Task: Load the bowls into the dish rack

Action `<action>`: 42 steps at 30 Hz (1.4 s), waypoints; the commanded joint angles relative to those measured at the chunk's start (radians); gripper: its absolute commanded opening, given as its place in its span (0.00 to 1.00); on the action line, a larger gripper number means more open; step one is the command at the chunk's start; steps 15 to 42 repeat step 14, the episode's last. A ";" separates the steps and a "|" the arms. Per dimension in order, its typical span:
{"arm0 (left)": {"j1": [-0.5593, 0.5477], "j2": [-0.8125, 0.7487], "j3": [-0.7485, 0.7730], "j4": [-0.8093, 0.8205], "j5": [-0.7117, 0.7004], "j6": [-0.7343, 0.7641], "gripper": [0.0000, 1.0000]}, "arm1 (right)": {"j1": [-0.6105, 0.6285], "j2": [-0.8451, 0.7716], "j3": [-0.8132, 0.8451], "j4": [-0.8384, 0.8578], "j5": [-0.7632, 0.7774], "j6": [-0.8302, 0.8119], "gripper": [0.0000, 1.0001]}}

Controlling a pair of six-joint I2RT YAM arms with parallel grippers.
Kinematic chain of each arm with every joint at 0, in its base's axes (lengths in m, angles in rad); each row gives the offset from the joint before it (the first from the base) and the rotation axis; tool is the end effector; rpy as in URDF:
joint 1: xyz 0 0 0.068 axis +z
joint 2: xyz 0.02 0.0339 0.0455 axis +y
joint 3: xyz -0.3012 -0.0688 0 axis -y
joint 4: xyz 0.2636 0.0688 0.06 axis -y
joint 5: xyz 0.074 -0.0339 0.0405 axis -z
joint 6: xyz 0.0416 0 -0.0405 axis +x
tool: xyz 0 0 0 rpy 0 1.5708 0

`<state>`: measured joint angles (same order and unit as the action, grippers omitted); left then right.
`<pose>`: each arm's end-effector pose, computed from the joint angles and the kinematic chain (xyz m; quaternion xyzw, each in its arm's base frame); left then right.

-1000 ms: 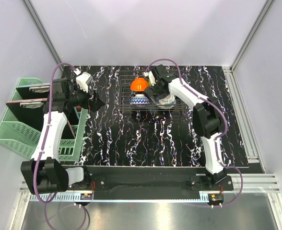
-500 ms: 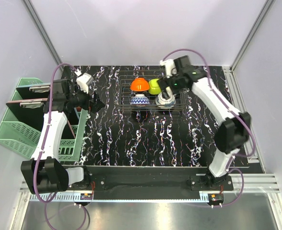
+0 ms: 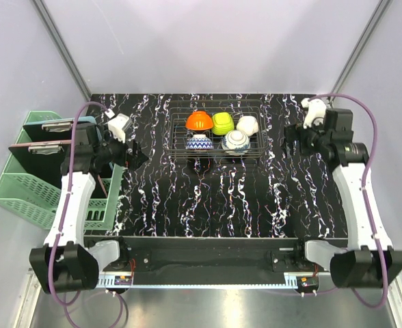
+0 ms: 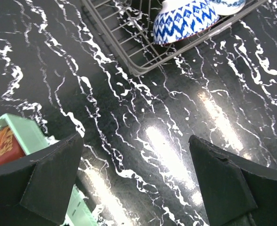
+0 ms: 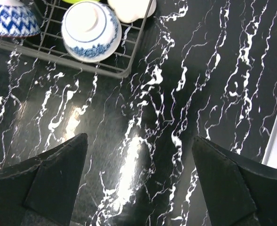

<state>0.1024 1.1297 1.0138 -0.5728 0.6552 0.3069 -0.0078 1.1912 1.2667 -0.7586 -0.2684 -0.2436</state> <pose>0.2441 -0.0004 0.3470 0.2240 0.8377 -0.2028 0.4549 0.2553 0.0090 0.4009 -0.1623 0.8820 0.0665 0.4373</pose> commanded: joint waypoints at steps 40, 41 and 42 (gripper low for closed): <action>0.017 -0.192 -0.092 0.131 -0.129 -0.048 0.99 | -0.029 -0.145 -0.118 0.087 -0.089 0.024 1.00; 0.017 -0.192 -0.092 0.131 -0.129 -0.048 0.99 | -0.029 -0.145 -0.118 0.087 -0.089 0.024 1.00; 0.017 -0.192 -0.092 0.131 -0.129 -0.048 0.99 | -0.029 -0.145 -0.118 0.087 -0.089 0.024 1.00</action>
